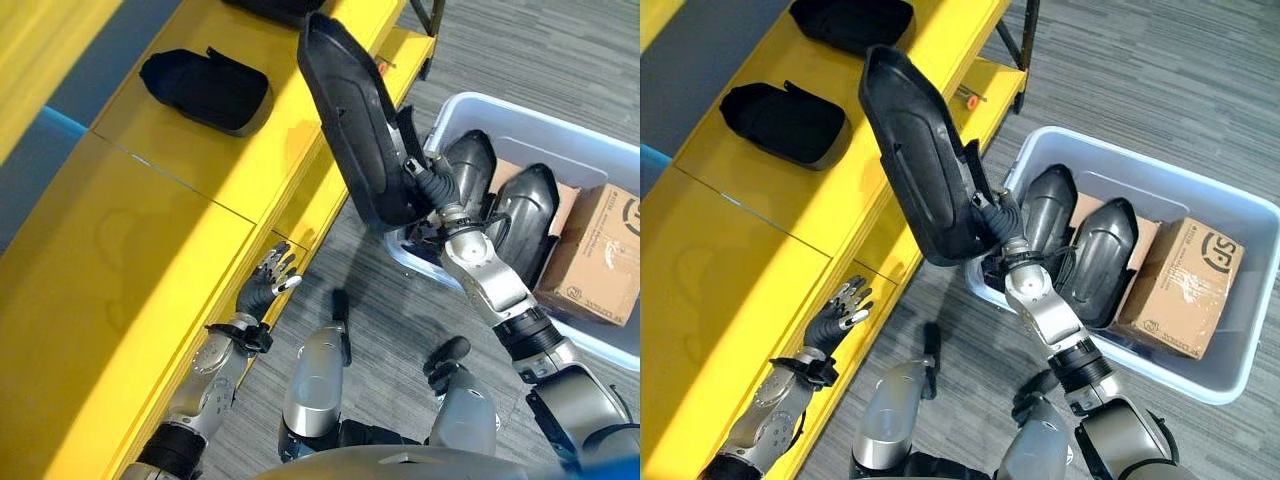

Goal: Move parts from the plastic box to the shelf.

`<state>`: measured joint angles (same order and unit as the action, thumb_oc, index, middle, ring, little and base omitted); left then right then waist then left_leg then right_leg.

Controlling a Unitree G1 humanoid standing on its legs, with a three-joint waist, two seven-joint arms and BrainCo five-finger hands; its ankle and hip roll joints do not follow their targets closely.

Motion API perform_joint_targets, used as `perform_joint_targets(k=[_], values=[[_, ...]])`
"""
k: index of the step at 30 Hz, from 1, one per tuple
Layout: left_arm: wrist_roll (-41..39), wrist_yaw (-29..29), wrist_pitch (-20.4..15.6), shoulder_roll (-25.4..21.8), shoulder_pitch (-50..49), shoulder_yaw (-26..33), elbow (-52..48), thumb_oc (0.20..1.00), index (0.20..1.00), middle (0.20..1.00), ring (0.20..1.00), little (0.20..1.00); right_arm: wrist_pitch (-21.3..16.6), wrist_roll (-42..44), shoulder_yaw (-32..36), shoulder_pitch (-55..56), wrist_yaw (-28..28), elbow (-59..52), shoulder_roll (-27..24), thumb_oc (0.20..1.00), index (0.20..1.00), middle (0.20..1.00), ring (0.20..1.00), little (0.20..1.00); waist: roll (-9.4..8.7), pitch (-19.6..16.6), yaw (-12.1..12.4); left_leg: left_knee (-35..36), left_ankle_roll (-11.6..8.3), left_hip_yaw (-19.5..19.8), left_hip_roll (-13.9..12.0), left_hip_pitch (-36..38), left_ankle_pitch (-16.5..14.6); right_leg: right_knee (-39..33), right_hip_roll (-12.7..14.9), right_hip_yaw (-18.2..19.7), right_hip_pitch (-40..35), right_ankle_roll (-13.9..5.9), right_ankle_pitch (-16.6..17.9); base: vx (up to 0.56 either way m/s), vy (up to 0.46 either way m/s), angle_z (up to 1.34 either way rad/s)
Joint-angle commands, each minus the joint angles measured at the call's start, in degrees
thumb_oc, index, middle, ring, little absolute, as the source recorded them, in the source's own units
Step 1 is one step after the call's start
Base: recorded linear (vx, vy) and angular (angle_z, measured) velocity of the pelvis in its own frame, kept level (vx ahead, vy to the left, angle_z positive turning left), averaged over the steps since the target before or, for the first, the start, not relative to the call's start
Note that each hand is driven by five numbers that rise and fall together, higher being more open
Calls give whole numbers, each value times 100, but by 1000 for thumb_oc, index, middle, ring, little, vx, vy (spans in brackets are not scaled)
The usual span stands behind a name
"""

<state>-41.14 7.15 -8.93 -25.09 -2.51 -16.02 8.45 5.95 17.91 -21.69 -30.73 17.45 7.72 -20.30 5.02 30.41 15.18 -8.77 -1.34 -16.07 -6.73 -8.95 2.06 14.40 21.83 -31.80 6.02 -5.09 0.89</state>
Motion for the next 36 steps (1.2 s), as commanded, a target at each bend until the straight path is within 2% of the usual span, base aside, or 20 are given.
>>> perform_joint_targets(k=[1,5,7,9,11,13,16,19,21,22,23,25,26,27,28,29,30,31,34,36], values=[[97,75,-128,-77,-137,-174,-517,1000,1000,1000,1000,1000,-238,102,-1,-38,-171,-697,25,200,200,200,200,200,-44,-320,-45,-49,-210,-149,-192,110,-120,61,-101,193,-178,-331,-287,-85,195,19],[132,70,-39,-161,30,-276,-528,1000,1000,1000,1000,1000,-302,64,-95,25,-162,-773,37,200,200,200,200,200,-75,-357,-44,-47,-18,-42,30,23,-149,-62,-74,458,-223,-332,-119,-86,159,13],[228,202,86,-256,134,-337,-533,1000,1000,1000,1000,1000,-481,94,-110,158,-90,-796,11,200,200,200,200,200,-96,-409,-88,-73,107,185,207,-47,-207,212,-254,844,-190,-287,-314,-40,35,36],[316,255,214,-350,205,-425,-579,1000,1000,1000,1000,1000,-652,46,-108,335,37,-822,18,200,200,200,200,200,-118,-449,-216,-61,212,480,401,-94,-258,483,-548,1385,-19,-226,-422,-4,-22,89],[356,293,297,-394,197,-444,-618,1000,1000,1000,1000,1000,-746,3,-135,476,71,-831,37,200,200,200,200,200,-133,-481,-328,42,254,637,496,-40,-240,680,-974,1619,97,-151,-620,2,-37,141],[411,351,439,-265,59,-422,-675,1000,1000,1000,1000,1000,-717,-98,-234,635,-30,-959,1,200,200,200,200,200,-204,-573,-455,333,146,674,589,202,-183,202,-1789,1666,7,108,-679,31,-141,37],[593,349,566,-199,-52,-476,-682,1000,1000,1000,1000,1000,-715,-82,-193,710,-306,-942,-60,200,200,200,200,200,-288,-692,-547,413,139,844,670,243,-175,-246,-2002,1943,-146,217,-608,7,-158,14],[494,435,515,-165,105,-515,-572,1000,1000,1000,1000,1000,-664,-144,-244,451,-514,-829,-170,200,200,200,200,200,-241,-719,-552,608,73,1092,714,15,11,-531,-2103,2039,11,268,-496,-218,-173,3],[531,546,542,-197,123,-489,-561,1000,1000,1000,1000,1000,-686,-109,-240,427,-546,-829,-224,200,200,200,200,200,-191,-679,-579,614,42,1085,712,-46,42,-556,-2102,1985,68,280,-476,-162,-158,34],[599,670,548,-214,145,-482,-522,1000,1000,1000,1000,1000,-725,-116,-220,508,-496,-888,-254,200,200,200,200,200,-158,-654,-664,534,16,773,680,-56,13,-553,-2063,1865,86,279,-460,-193,-257,67],[718,847,607,-257,199,-514,-482,1000,1000,1000,1000,1000,-799,-124,-169,666,-379,-1004,-302,200,200,200,200,200,-133,-641,-833,310,-41,128,502,-41,-61,-499,-1949,1607,109,294,-467,-186,-236,153],[749,940,591,-304,96,-553,-536,1000,1000,1000,1000,1000,-798,-132,-105,567,-567,-838,-316,200,200,200,200,200,-190,-558,-907,-775,-121,152,101,-342,-375,29,-1645,1538,330,411,-588,-167,-32,189],[688,915,587,-290,4,-539,-600,1000,1000,1000,1000,1000,-685,-122,-113,473,-663,-804,-305,200,200,200,200,200,-203,-579,-906,-918,-141,236,-86,-305,-420,208,-1558,1590,430,439,-632,-85,280,49],[613,885,626,-245,-125,-518,-671,1000,1000,1000,1000,1000,-573,-142,-152,373,-785,-741,-300,200,200,200,200,200,-230,-686,-902,-890,-222,449,-418,-189,-238,349,-1450,1724,548,451,-689,-43,525,-25],[588,980,680,-253,-293,-450,-709,1000,1000,1000,1000,1000,-474,-68,-226,318,-798,-763,-354,200,200,200,200,200,-254,-856,-910,-423,-393,630,-970,41,258,457,-1278,1816,677,423,-762,-49,644,-45],[538,1051,700,-258,-330,-449,-687,1000,1000,1000,1000,1000,-429,-11,-245,281,-748,-794,-413,200,200,200,200,200,-210,-935,-934,-146,-491,594,-1263,61,574,543,-1180,1819,782,408,-786,-71,781,-8],[441,1140,709,-259,-320,-496,-625,1000,1000,1000,1000,1000,-331,78,-210,161,-756,-810,-549,200,200,200,200,200,-120,-1003,-1015,285,-549,336,-1381,275,591,785,-961,1755,910,351,-866,-84,807,19],[393,1182,696,-264,-300,-549,-549,1000,1000,1000,1000,1000,-223,181,-209,43,-733,-809,-643,200,200,200,200,200,-41,-1024,-1032,376,-614,302,-1413,319,710,1014,-824,1793,996,317,-910,-66,738,30],[290,1099,716,-284,-230,-645,-485,1000,1000,1000,1000,1000,-72,289,-175,-142,-693,-724,-671,200,200,200,200,200,65,-974,-1041,130,-584,351,-1320,186,646,1239,-746,1841,1028,337,-994,-45,473,29],[321,1152,778,-287,-189,-715,-425,1000,1000,1000,1000,1000,-15,249,-107,-286,-707,-560,-631,200,200,200,200,200,132,-931,-997,-55,-490,414,-1077,125,322,1295,-626,1928,1010,256,-942,-20,368,-4]])
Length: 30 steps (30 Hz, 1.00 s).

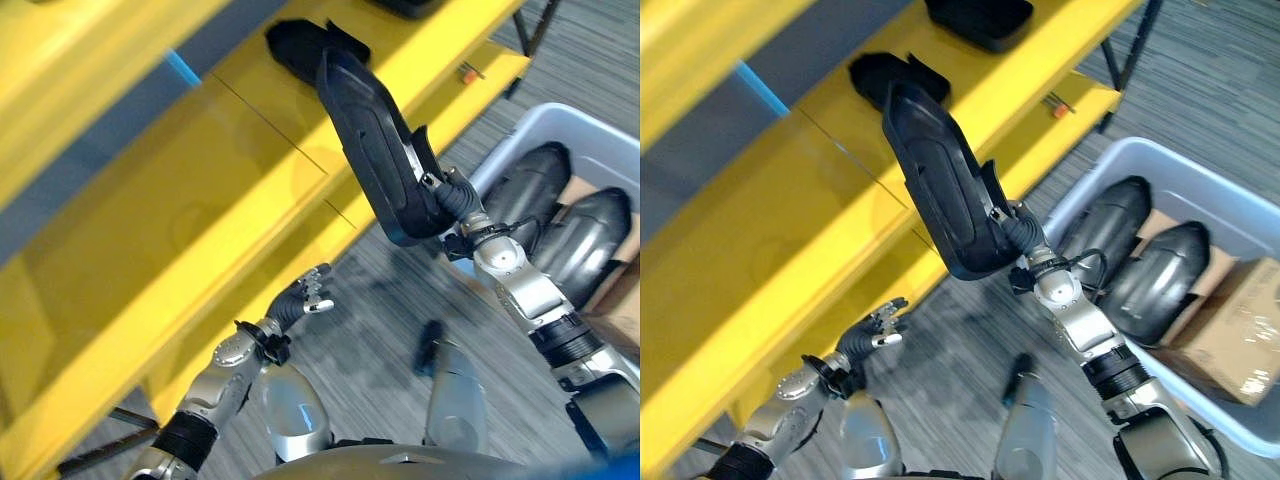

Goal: Move parts from the plastic box to the shelf.

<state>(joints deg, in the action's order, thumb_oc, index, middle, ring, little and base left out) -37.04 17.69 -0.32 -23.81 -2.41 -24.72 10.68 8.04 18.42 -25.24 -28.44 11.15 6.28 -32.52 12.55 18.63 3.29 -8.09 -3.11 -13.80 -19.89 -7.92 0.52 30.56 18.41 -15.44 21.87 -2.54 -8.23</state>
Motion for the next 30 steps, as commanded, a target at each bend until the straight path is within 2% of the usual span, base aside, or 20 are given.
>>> perform_joint_targets(k=[1,3,6,11,14,21,24,25,30], values=[[-115,110,-41,-410,-195,134,-659,1000,1000,1000,1000,1000,-203,153,263,-535,-72,-406,595,200,200,200,200,200,-603,260,204,-148,-275,187,323,22,355,-341,-248,313,-593,-38,4,-20,275,12],[-51,105,28,-422,-207,79,-689,1000,1000,1000,1000,1000,-119,136,312,-543,-51,-423,636,200,200,200,200,200,-568,286,241,-166,-196,215,517,59,171,-416,-173,364,-659,-155,100,-10,271,54],[-89,-38,48,-489,-265,61,-726,1000,1000,1000,1000,1000,-99,50,401,-500,-24,-439,701,200,200,200,200,200,-622,332,327,-235,-111,290,679,102,32,-485,-49,402,-779,-304,206,8,146,36],[-126,-115,61,-526,-402,134,-830,1000,1000,1000,1000,1000,-109,-97,527,-462,8,-532,762,200,200,200,200,200,-713,404,523,-317,-52,376,734,118,-36,-614,96,237,-1025,-428,279,4,57,20],[-117,-152,32,-596,-460,157,-926,1000,1000,1000,1000,1000,-102,-288,621,-626,38,-433,788,200,200,200,200,200,-755,470,721,-361,-64,466,735,42,-15,-660,139,86,-1155,-488,273,-22,8,19],[-70,-39,45,-739,-359,166,-1026,1000,1000,1000,1000,1000,-81,-829,794,-1304,232,336,665,200,200,200,200,200,-812,655,1155,-591,-127,782,718,-375,74,-462,94,-211,-1200,-485,95,-56,-42,17],[-120,-105,57,-764,-265,95,-1046,1000,1000,1000,1000,1000,-73,-976,826,-1518,375,694,557,200,200,200,200,200,-825,736,1256,-651,-146,907,736,-515,102,-358,45,-253,-1171,-448,10,-65,-60,29],[-158,-161,66,-818,-155,41,-1036,1000,1000,1000,1000,1000,-134,-1286,839,-1790,515,1171,490,200,200,200,200,200,-888,831,1378,-702,-160,1015,738,-661,138,-246,-13,-322,-1123,-410,-69,-79,-131,17],[-178,-256,115,-937,143,-85,-1060,1000,1000,1000,1000,1000,-191,-1990,750,-2382,816,2014,336,200,200,200,200,200,-969,991,1531,-738,-191,1180,703,-938,233,-43,-136,-431,-936,-332,-160,-101,-106,12]])
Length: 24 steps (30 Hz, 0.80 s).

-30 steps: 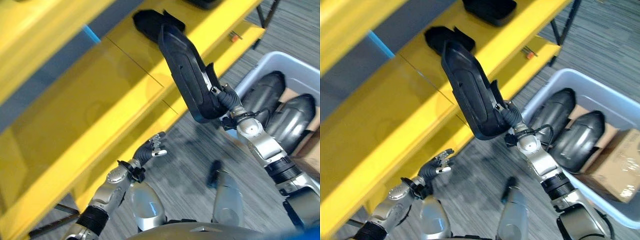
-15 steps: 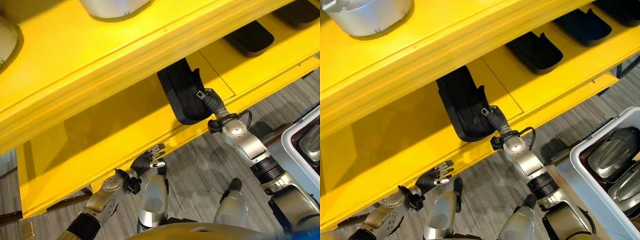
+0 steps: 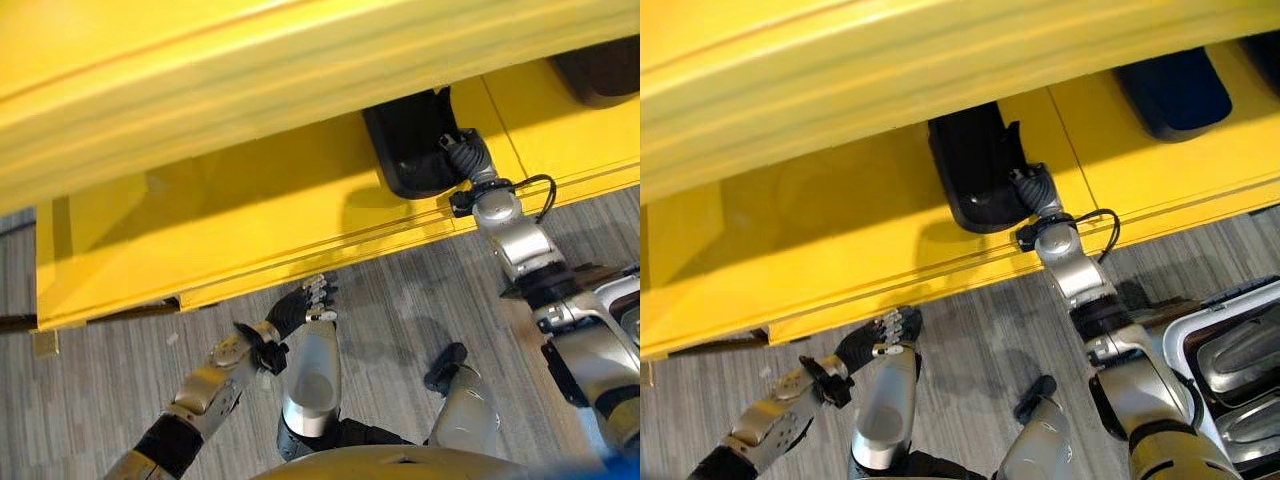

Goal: Move parts from the plastic box to the shelf.

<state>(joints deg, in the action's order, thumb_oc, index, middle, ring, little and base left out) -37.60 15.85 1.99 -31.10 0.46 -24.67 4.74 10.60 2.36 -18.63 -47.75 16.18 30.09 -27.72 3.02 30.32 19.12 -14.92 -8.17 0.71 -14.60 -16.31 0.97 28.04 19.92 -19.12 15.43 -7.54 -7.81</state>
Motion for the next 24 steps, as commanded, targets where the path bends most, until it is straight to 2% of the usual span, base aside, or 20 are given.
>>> perform_joint_targets(k=[1,4,6,8,9,10,12,16,21,24], values=[[-237,-130,-124,-255,24,-131,-456,1000,1000,1000,1000,1000,-389,-461,-16,-705,500,-117,-198,200,200,200,200,200,-38,-76,-4,-93,320,-224,184,-201,199,361,-311,-78,-179,188,-259,-94,-73,-1],[-341,-133,-65,-309,211,-154,-511,1000,1000,1000,1000,1000,-217,-498,-86,-1039,696,184,-193,200,200,200,200,200,-54,-52,62,-105,329,-173,180,-408,244,509,-344,-149,37,214,-284,-106,-63,4],[-408,-209,17,-324,405,-231,-580,1000,1000,1000,1000,1000,126,-66,-211,-1494,921,699,-201,200,200,200,200,200,-63,-52,148,-150,342,-108,188,-700,282,682,-402,-232,326,272,-317,-158,-71,8],[-430,-252,9,-321,492,-231,-562,1000,1000,1000,1000,1000,270,119,-307,-1679,1142,1028,-203,200,200,200,200,200,-81,-52,197,-205,368,-85,193,-920,303,837,-408,-305,533,302,-343,-139,-56,12],[-478,-279,11,-329,552,-241,-563,1000,1000,1000,1000,1000,309,246,-361,-1805,1190,1268,-211,200,200,200,200,200,-65,-52,220,-217,384,-79,207,-999,318,933,-399,-333,621,319,-373,-42,-42,13],[-469,-310,-7,-321,549,-270,-530,1000,1000,1000,1000,1000,341,304,-405,-1830,1183,1396,-200,200,200,200,200,200,-85,-52,223,-268,359,-84,239,-954,183,1036,-369,-284,594,256,-503,-5,-19,9],[-515,-369,31,-325,630,-305,-546,1000,1000,1000,1000,1000,408,282,-528,-2009,1223,1676,-238,200,200,200,200,200,-51,-52,260,-310,386,-67,269,-1084,199,1165,-334,-322,709,275,-529,-23,-9,4],[-640,-418,97,-359,747,-346,-587,1000,1000,1000,1000,1000,412,380,-815,-2512,1427,2080,-304,200,200,200,200,200,25,-52,305,-389,406,-101,278,-1385,215,1229,-238,-368,999,231,-453,-68,15,0],[-778,-513,67,-389,832,-410,-621,1000,1000,1000,1000,1000,548,569,-1088,-2955,1573,2258,-360,200,200,200,200,200,37,-52,334,-463,435,-124,298,-1641,215,1427,-249,-385,1271,252,-492,-24,33,1],[-791,-495,45,-415,837,-411,-655,1000,1000,1000,1000,1000,550,340,-1230,-3076,1616,2299,-409,200,200,200,200,200,40,-52,351,-480,455,-134,304,-1746,223,1493,-250,-403,1374,259,-499,-2,11,3]])
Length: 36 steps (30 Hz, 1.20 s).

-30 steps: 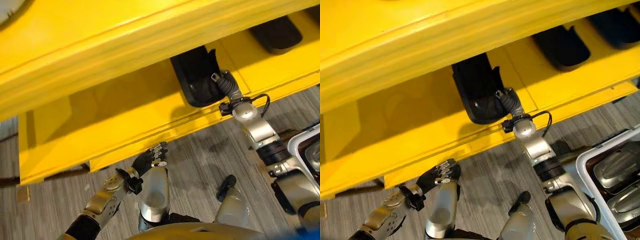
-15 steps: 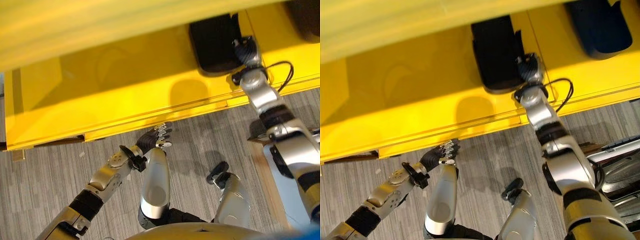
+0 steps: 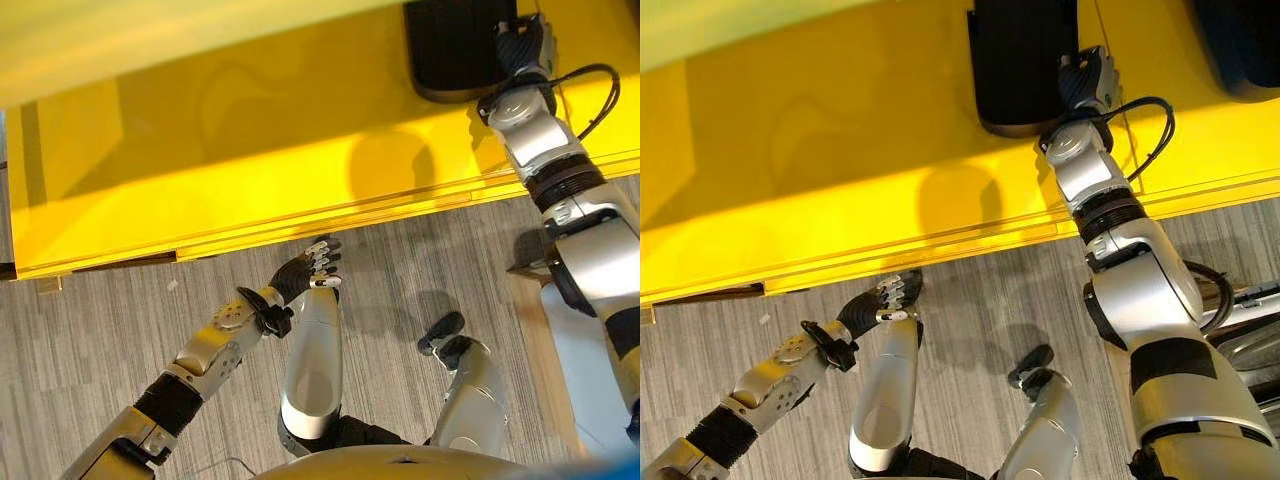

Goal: Move parts from the plastic box to the shelf.

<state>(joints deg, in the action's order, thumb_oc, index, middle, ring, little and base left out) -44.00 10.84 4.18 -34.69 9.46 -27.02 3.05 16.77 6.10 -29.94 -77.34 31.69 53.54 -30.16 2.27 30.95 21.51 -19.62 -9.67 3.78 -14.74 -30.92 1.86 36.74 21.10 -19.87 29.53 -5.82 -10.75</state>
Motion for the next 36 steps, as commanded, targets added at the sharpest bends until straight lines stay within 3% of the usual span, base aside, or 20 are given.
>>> perform_joint_targets(k=[1,5,17,31,36], values=[[-165,4,-180,-60,-58,-179,-494,1000,1000,1000,1000,1000,-71,-96,-128,-145,50,-38,-178,200,200,200,200,200,118,-116,115,-18,610,-444,321,-305,131,632,-365,-331,-19,88,-205,0,0,0],[-260,-16,-207,-137,-38,-191,-565,1000,1000,1000,1000,1000,111,-592,-419,-406,95,-61,-210,200,200,200,200,200,142,-116,147,-164,649,-418,331,-508,91,800,-371,-360,156,117,-234,0,0,0],[-263,143,-284,-273,-73,-172,-488,1000,1000,1000,1000,1000,358,-822,-862,-539,103,271,-310,200,200,200,200,200,91,-116,197,-209,666,-418,299,-626,81,765,-431,-455,194,136,-194,2,-9,2],[-226,321,-341,-386,-107,-133,-333,1000,1000,1000,1000,1000,368,-1017,-1021,-291,6,630,-449,200,200,200,200,200,44,-116,164,-319,678,-431,250,-626,8,788,-496,-458,184,170,-210,25,-32,0],[-217,374,-335,-382,-109,-141,-221,1000,1000,1000,1000,1000,176,-1283,-1046,-164,-58,720,-505,200,200,200,200,200,46,-116,119,-368,685,-435,241,-627,-28,796,-517,-431,216,180,-205,38,-33,-2]])
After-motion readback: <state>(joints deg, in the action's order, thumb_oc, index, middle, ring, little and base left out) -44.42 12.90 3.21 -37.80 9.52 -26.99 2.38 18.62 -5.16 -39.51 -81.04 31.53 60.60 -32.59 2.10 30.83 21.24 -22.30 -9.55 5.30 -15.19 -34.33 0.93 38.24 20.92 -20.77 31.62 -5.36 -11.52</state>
